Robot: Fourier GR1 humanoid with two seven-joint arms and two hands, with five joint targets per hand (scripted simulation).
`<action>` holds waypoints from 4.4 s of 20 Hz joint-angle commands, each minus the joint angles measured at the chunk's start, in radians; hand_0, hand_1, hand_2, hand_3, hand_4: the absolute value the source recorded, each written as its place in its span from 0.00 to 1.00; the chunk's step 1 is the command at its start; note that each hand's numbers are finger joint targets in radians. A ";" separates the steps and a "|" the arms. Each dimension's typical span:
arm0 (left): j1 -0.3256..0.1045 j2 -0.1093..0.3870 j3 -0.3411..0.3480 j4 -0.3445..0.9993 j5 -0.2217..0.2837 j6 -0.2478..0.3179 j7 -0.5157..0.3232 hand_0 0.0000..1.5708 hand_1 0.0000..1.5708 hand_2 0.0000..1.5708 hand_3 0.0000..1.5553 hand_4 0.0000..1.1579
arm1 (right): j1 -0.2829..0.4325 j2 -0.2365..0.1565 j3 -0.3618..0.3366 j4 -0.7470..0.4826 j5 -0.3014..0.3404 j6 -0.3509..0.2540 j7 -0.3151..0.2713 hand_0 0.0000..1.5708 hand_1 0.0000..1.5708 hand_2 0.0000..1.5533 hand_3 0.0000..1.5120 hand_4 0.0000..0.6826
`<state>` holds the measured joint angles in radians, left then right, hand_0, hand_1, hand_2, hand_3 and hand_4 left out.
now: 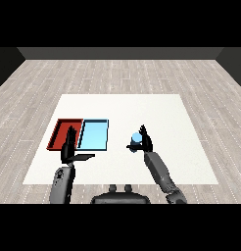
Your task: Pick the blue can and put it in the blue box
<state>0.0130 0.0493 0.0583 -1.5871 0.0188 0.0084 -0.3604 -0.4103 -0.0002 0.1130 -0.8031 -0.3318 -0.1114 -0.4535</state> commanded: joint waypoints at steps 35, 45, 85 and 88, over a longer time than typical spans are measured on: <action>-0.062 -0.049 -0.170 0.047 -0.027 0.032 0.031 0.00 0.00 0.00 0.00 0.00 | -0.017 -0.051 0.166 -0.364 0.139 -0.236 0.138 0.92 0.92 0.95 0.90 0.79; -0.113 -0.049 -0.229 0.086 0.014 0.063 0.047 0.00 0.00 0.00 0.00 0.00 | -0.023 -0.100 0.017 -0.328 0.132 -0.059 0.086 0.92 0.92 0.94 0.90 0.83; -0.459 -0.049 -0.605 0.496 0.365 0.376 -0.039 0.00 0.00 0.00 0.00 0.00 | 0.039 -0.004 0.238 -0.576 0.198 -0.153 0.226 0.92 0.92 0.94 0.91 0.81; -0.449 -0.049 -0.582 0.466 0.346 0.355 0.010 0.00 0.00 0.00 0.00 0.00 | -0.108 0.000 0.218 -0.457 0.141 -0.176 0.213 0.91 0.91 0.94 0.91 0.82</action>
<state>-0.4117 0.0008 -0.5277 -1.1197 0.3502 0.3624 -0.3853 -0.4682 -0.0013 0.3244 -1.2605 -0.1815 -0.2653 -0.2690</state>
